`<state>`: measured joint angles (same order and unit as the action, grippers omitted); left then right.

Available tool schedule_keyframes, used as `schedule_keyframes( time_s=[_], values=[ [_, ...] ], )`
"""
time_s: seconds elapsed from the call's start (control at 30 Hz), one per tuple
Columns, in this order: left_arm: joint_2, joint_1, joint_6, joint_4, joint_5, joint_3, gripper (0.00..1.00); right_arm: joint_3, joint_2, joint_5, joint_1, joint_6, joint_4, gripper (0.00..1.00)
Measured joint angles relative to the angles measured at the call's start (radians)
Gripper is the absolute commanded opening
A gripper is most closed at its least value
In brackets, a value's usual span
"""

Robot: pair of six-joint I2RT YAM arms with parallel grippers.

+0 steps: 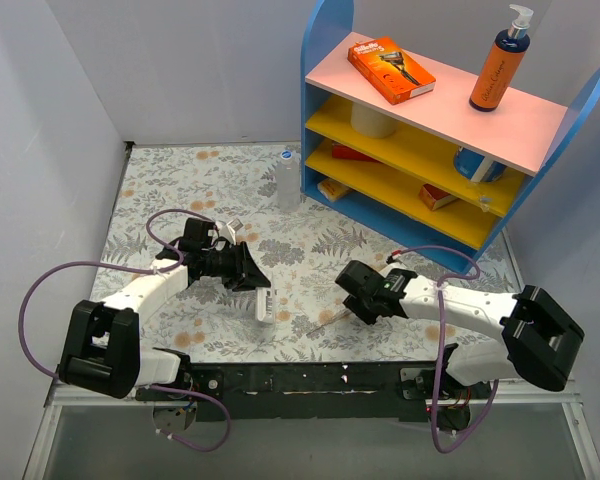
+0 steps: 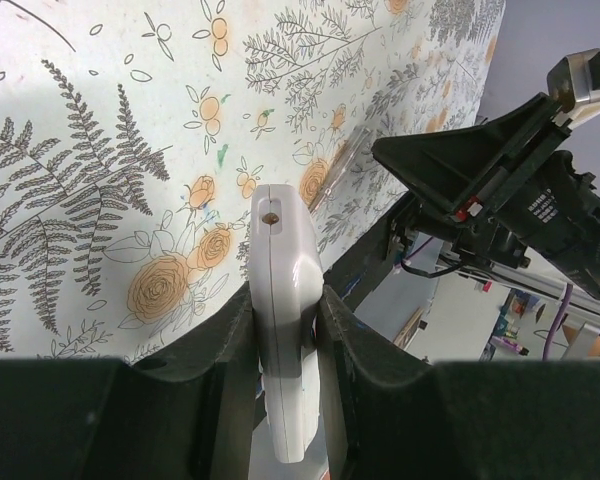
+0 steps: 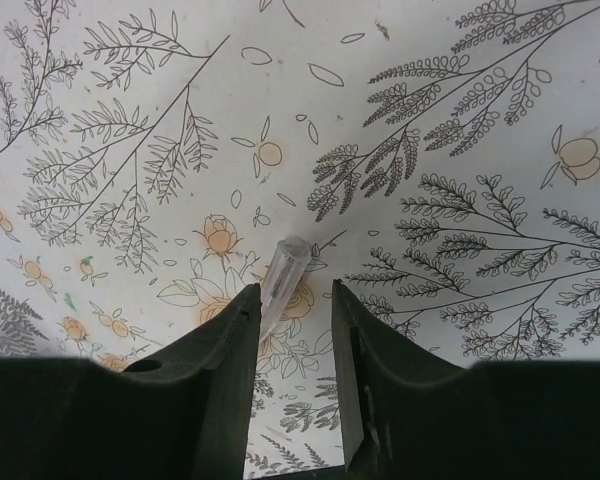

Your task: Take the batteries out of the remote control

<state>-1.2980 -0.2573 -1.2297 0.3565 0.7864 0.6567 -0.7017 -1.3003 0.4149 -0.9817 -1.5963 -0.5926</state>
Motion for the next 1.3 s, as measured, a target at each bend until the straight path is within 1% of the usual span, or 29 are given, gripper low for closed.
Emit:
schedule_keyframes(
  time_s=[0.13, 0.37, 0.43, 0.5, 0.53, 0.6, 0.63, 0.7, 0.8, 0.93, 1.07, 1.2, 1.3],
  values=[
    [0.0, 0.0, 0.0, -0.002, 0.008, 0.0, 0.0, 0.0, -0.017, -0.011, 0.0, -0.024, 0.01, 0.41],
    [0.0, 0.0, 0.0, -0.006, 0.012, 0.0, 0.0, 0.0, -0.031, -0.017, 0.0, -0.019, 0.037, 0.41],
    [0.0, 0.0, 0.0, -0.008, 0.014, 0.0, 0.0, 0.0, -0.031, -0.011, 0.0, -0.003, 0.037, 0.41],
    [0.0, 0.0, 0.0, -0.013, 0.018, 0.0, 0.0, 0.0, -0.027, 0.002, 0.0, 0.055, 0.039, 0.41],
    [0.0, 0.0, -0.001, -0.019, 0.026, -0.001, 0.0, 0.0, -0.019, 0.008, 0.0, 0.098, 0.048, 0.45],
    [0.0, 0.0, -0.006, -0.034, 0.047, -0.005, 0.0, 0.0, 0.014, 0.02, 0.002, 0.256, 0.097, 0.46],
    [0.001, 0.0, -0.009, -0.045, 0.058, -0.01, 0.0, 0.0, 0.04, 0.016, 0.002, 0.352, 0.135, 0.5],
    [0.001, -0.005, -0.017, -0.059, 0.082, -0.017, 0.0, 0.011, 0.098, -0.02, 0.004, 0.559, 0.246, 0.51],
    [0.001, -0.031, -0.027, -0.081, 0.114, -0.028, 0.0, 0.047, 0.198, -0.179, 0.006, 0.903, 0.466, 0.54],
    [0.001, -0.074, -0.039, -0.101, 0.149, -0.03, 0.0, 0.052, 0.24, -0.381, 0.006, 1.244, 0.655, 0.57],
    [0.001, -0.08, -0.042, -0.106, 0.167, -0.03, 0.0, 0.048, 0.225, -0.544, 0.005, 1.456, 0.733, 0.56],
    [-0.002, -0.08, -0.042, -0.111, 0.177, -0.03, 0.0, 0.045, 0.188, -0.705, -0.01, 1.587, 0.793, 0.59],
    [-0.004, -0.08, -0.042, -0.114, 0.185, -0.03, 0.0, 0.046, 0.174, -0.78, -0.053, 1.675, 0.856, 0.61]
  ],
)
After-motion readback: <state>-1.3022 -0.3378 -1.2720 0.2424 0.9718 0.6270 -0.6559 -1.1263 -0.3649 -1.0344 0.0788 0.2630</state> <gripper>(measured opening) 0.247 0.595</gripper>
